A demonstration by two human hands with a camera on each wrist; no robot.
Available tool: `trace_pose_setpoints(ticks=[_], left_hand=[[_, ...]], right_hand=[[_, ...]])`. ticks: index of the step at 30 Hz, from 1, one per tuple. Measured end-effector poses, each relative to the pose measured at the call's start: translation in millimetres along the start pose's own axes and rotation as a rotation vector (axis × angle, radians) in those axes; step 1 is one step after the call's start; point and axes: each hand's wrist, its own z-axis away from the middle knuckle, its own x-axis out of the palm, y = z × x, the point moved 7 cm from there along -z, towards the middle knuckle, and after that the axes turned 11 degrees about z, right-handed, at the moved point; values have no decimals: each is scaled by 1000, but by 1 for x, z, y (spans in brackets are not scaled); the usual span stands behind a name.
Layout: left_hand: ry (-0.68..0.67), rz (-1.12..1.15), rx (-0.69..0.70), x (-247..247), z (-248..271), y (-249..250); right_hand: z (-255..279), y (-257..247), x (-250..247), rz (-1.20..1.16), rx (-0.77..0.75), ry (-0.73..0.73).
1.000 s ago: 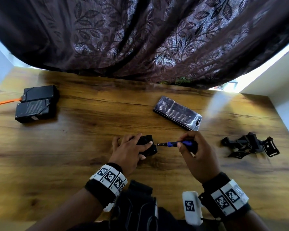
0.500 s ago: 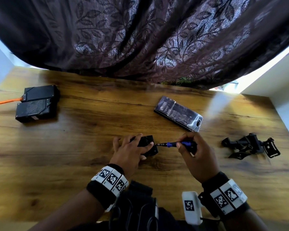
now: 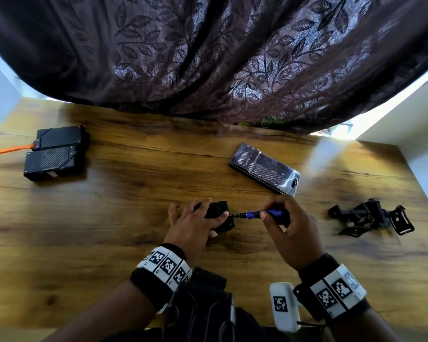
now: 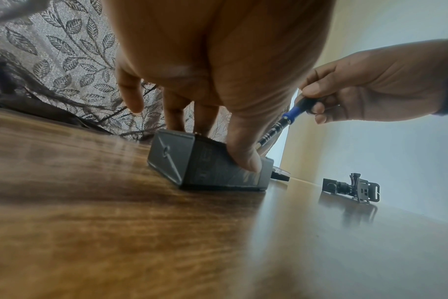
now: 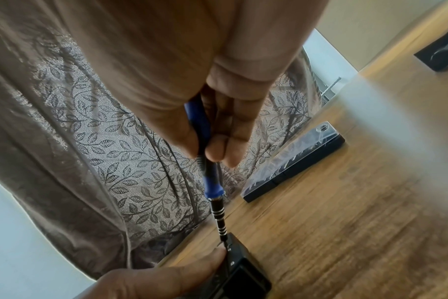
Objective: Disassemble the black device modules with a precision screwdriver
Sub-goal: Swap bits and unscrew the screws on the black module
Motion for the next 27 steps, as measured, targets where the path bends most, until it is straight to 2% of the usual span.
trace_pose_setpoints(ticks=[10, 20, 23, 27], left_hand=[[-39, 0, -20, -6, 3, 5], [-53, -8, -18, -3, 1, 3], [-48, 3, -9, -3, 1, 2], [-5, 97, -7, -4, 0, -1]], right_hand=[[0, -2, -1, 26, 15, 9], [-5, -14, -2, 95, -52, -22], [-15, -28, 1, 144, -122, -99], [-34, -52, 12, 298, -219, -316]])
